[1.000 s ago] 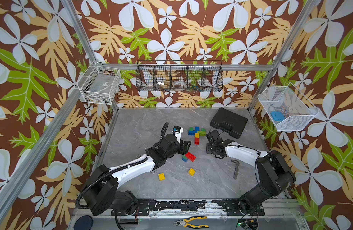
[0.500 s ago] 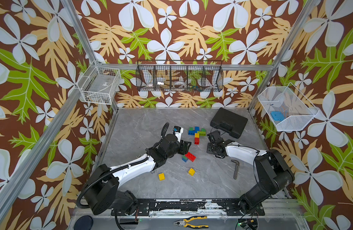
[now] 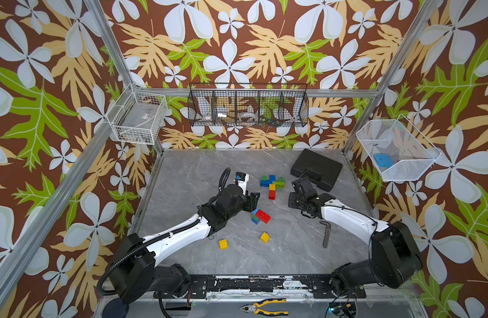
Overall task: Assemble a fork with lego
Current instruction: Pick up the lego brick from the center of the board.
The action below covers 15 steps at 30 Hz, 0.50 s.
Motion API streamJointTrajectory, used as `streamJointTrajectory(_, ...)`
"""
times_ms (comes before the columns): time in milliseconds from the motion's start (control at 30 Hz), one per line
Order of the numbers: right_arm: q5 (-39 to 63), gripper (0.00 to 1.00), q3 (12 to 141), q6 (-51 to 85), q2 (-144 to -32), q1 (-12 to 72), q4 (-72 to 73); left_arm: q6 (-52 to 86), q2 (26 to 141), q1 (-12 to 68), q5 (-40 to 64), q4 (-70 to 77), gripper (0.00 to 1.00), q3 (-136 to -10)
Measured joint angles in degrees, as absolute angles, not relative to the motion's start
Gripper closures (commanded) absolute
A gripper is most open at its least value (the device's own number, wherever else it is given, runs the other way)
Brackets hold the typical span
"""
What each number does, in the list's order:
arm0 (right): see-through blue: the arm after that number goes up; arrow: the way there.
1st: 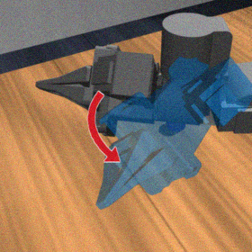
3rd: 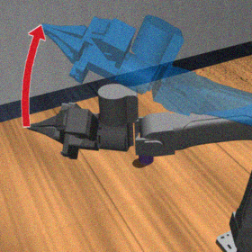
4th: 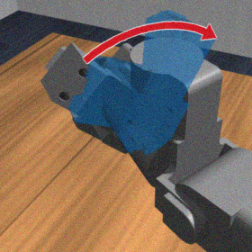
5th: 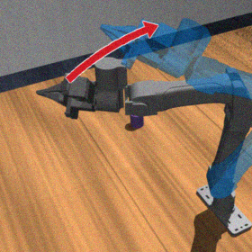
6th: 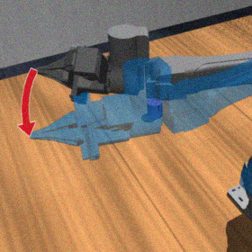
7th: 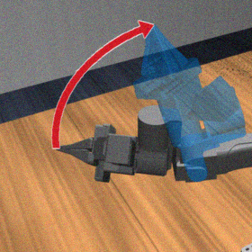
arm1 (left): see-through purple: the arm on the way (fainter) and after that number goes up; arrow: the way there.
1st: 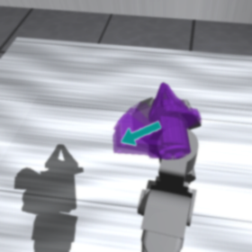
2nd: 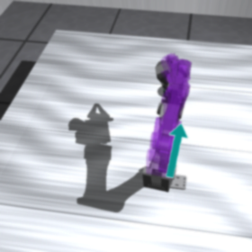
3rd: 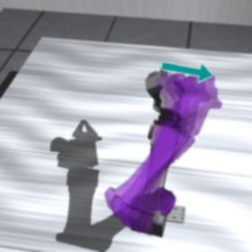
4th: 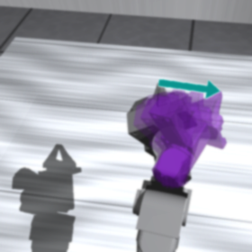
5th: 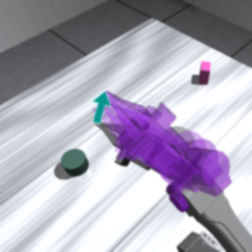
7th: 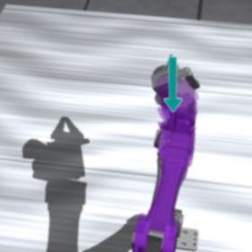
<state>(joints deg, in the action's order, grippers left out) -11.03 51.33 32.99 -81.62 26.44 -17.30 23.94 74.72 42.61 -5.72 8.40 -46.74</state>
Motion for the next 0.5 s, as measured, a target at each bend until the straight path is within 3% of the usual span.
streamJointTrajectory(67, -9.82, 0.78, 52.82, 28.47, -79.18, 29.3, -17.5, 24.03, 72.34, 40.82, -5.65, 8.99, 0.39, -44.56)
streamJointTrajectory(233, -5.3, 0.93, 60.4, 14.61, -79.83, 38.94, -19.66, 27.94, 66.87, 34.46, -2.04, 12.38, 0.38, -35.94)
streamJointTrajectory(500, 1.78, 0.99, 72.73, 3.46, -87.88, 44.84, -31.16, 36.97, 64.2, 26.41, 9.52, 22.59, 0.29, -24.93)
